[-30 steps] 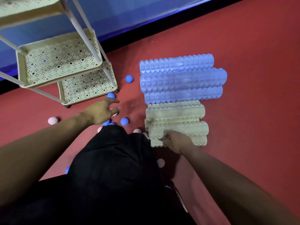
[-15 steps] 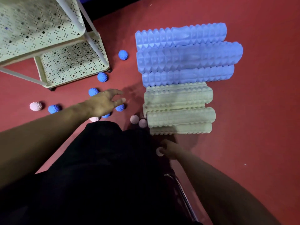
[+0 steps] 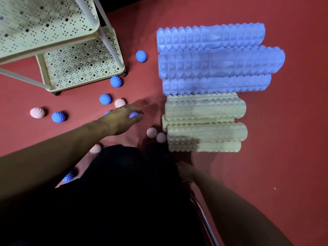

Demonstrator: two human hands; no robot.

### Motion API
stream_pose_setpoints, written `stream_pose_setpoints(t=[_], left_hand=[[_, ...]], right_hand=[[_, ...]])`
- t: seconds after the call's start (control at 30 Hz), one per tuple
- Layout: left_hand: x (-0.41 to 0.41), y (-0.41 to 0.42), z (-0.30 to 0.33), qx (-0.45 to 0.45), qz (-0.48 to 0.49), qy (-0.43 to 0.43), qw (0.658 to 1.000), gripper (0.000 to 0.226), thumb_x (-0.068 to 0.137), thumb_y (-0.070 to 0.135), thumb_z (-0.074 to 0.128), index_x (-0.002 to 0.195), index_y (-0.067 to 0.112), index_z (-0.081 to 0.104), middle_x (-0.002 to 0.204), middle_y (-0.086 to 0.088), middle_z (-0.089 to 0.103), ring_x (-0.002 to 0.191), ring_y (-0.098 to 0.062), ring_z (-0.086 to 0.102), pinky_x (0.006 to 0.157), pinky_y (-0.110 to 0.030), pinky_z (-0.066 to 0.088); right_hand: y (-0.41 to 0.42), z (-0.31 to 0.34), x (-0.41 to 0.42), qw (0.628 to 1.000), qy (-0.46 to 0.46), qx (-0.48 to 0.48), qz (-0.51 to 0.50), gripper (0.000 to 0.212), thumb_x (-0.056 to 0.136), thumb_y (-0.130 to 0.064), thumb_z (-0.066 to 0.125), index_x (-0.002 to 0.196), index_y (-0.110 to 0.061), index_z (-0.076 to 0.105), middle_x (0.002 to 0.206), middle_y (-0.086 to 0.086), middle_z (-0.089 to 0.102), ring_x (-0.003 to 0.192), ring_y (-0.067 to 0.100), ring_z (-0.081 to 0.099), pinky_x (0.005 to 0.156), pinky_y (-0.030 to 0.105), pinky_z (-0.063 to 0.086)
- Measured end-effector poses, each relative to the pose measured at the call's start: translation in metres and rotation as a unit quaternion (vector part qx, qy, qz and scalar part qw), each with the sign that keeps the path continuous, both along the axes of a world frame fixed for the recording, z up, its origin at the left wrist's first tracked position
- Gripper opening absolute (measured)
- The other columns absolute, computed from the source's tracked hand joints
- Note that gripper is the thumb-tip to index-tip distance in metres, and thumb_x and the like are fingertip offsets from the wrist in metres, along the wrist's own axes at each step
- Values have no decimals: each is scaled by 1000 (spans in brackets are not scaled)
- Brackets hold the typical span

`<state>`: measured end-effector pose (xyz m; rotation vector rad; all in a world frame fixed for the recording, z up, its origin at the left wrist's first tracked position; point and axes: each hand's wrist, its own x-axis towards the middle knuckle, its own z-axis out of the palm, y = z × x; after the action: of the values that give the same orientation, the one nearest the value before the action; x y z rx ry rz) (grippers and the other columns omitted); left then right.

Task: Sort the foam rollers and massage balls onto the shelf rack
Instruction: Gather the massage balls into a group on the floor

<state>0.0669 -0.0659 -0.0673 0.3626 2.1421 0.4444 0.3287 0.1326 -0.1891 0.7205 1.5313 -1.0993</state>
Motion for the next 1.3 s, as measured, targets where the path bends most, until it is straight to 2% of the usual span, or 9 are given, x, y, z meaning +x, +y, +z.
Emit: stream_pose_setpoints(t=[0.07,0.17,0.37,0.43,0.6,0.83,1.03,1.1,1.3], left_hand=[[-1,1,4,7,6,2,1000,34,101,41,50,132,28,58,114,9,60,106,-14,54,91,-25,37],[-3,0,7,13,24,1,1000,45,100,46,50,141,25,51,136,2,52,128,-17,49,96,-21,31],[-2,-12,6,61,142,-71,985,46,89,62,59,128,38,59,112,10,66,106,-13,62,98,-31,48],[3,-18,8,78,172,-98,977,47,83,64,64,122,37,64,94,18,68,93,-10,64,91,-27,47],[7,-45,-4,122,212,-109,964,64,62,78,67,112,39,67,107,14,72,97,-5,65,103,-38,50],[9,-91,-11,209,350,-125,905,42,84,46,75,114,17,67,102,-7,74,89,-14,67,91,-38,57],[6,-134,-45,145,403,-23,903,37,85,37,76,109,12,63,91,2,68,75,-9,61,66,-20,45],[5,-152,-58,102,410,15,906,39,84,35,78,111,11,61,95,-2,67,85,-18,63,71,-25,48],[-4,-184,-92,-22,340,91,936,46,81,36,79,119,12,67,104,-12,68,101,-30,62,81,-32,41]], right_hand=[[1,3,-2,999,-1,-10,-33,20,102,-31,46,95,-16,58,64,0,48,35,0,45,45,20,36],[9,24,-18,996,-5,-52,-71,34,97,-52,51,109,-22,60,65,-5,55,45,8,50,46,17,39],[13,89,-100,960,21,-203,-193,43,92,-67,51,107,-31,68,94,2,62,83,17,54,82,33,43],[3,103,-127,948,34,-228,-220,49,91,-72,45,120,-38,65,105,7,63,82,18,55,74,28,48],[-36,122,-183,916,80,-267,-289,59,78,-71,55,125,-36,63,94,10,64,77,21,59,70,31,49],[-104,124,-236,958,98,-210,-171,46,96,-66,35,122,-39,62,101,14,71,85,26,67,83,36,49],[-124,103,-255,977,182,-111,27,44,101,-58,38,141,-41,44,120,0,68,95,18,71,86,29,52],[-120,88,-257,965,245,-31,85,43,101,-46,50,140,-29,49,119,-4,64,94,10,65,83,21,51],[-86,38,-244,872,277,184,360,52,81,-54,71,124,-26,57,123,0,64,115,24,60,96,35,46]])
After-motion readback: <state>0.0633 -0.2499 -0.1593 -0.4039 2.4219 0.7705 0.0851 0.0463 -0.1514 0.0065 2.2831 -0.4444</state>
